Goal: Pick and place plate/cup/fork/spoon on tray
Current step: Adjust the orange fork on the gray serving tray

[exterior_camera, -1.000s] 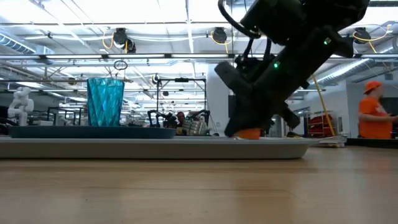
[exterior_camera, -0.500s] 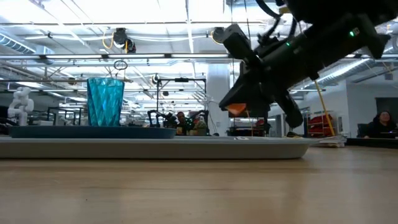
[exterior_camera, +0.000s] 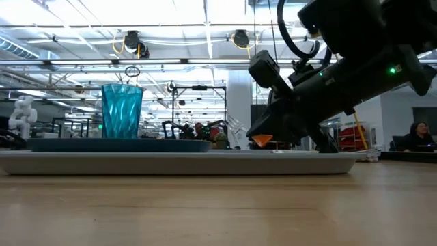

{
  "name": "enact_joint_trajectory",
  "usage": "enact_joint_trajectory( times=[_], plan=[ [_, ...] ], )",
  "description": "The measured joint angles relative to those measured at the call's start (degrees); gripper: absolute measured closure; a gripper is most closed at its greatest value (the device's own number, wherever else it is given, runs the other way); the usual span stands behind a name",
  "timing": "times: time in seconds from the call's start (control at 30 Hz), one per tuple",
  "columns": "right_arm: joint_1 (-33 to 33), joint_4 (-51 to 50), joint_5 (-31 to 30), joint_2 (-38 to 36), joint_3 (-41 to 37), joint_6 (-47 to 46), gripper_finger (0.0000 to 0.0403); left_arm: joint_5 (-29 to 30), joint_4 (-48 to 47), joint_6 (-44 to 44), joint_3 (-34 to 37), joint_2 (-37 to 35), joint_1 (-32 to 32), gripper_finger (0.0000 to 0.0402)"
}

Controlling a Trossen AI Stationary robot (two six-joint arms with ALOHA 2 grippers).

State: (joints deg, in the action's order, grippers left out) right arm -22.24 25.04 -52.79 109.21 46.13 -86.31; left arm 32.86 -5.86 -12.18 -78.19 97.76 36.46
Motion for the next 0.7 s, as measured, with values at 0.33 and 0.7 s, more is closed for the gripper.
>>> enact_joint_trajectory(
  times=[0.33, 0.7],
  plan=[
    [0.26, -0.87, 1.06, -1.62, -0.13, 1.57, 0.0398, 0.0, -0.08, 0.06, 0.0, -0.01, -0.01, 0.0231],
    [0.44, -2.3, 1.96, -1.9, -0.13, 1.4, 0.0398, 0.0, -0.06, 0.01, 0.0, 0.0, -0.01, 0.0231]
  ],
)
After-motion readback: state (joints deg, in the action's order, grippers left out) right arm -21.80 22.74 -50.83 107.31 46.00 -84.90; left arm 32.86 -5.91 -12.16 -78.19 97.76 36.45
